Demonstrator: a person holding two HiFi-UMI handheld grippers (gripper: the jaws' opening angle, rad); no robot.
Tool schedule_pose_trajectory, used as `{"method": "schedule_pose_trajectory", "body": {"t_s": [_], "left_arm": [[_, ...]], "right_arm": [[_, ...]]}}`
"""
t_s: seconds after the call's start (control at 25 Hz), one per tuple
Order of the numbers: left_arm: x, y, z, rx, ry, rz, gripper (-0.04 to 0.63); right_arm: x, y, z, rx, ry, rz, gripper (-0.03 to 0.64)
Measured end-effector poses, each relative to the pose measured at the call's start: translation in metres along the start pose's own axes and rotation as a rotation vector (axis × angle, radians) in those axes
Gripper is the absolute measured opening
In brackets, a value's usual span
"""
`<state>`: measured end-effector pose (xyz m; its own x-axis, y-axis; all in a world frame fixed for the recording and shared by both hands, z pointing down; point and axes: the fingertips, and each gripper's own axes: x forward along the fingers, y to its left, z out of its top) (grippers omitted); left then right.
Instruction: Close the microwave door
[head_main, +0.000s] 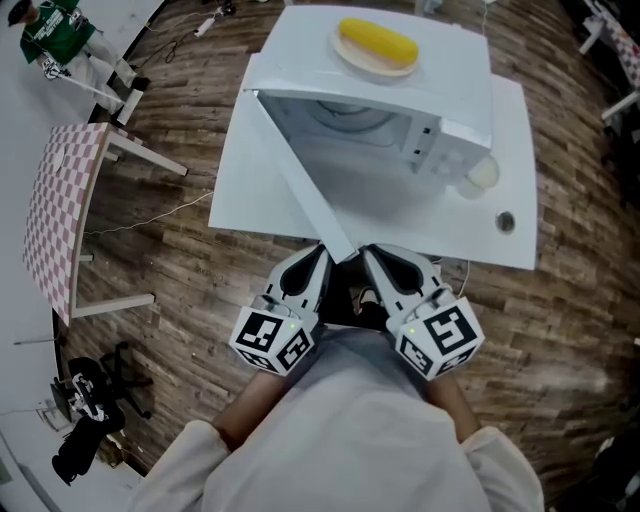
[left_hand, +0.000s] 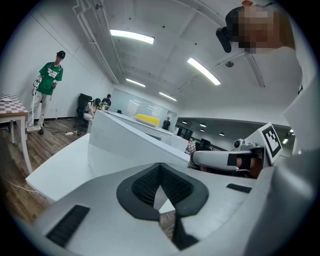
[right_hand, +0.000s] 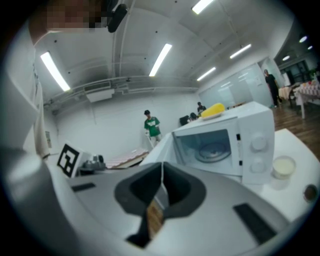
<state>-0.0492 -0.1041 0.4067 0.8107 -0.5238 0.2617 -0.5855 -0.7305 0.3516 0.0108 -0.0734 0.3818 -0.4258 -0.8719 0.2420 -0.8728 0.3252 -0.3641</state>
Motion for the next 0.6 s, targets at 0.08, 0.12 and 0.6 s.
{"method": "schedule_pose_trajectory", "body": {"t_s": [0.08, 0.12, 0.6], "left_arm": [[0.003, -0.001, 0.0, -0.004, 0.003, -0.014, 0.02], [0.005, -0.001, 0.0, -0.004, 0.005, -0.02, 0.02], [0.017, -0.009, 0.004, 0.009, 0.015, -0.085, 0.02]], "right_arm": [[-0.001, -0.003, 0.0, 0.005, -0.002, -0.014, 0.025], [-0.002, -0.004, 0.0, 0.009, -0.003, -0.022, 0.025], [-0.011, -0.013, 0.0, 0.03, -0.02, -0.087, 0.025]]}}
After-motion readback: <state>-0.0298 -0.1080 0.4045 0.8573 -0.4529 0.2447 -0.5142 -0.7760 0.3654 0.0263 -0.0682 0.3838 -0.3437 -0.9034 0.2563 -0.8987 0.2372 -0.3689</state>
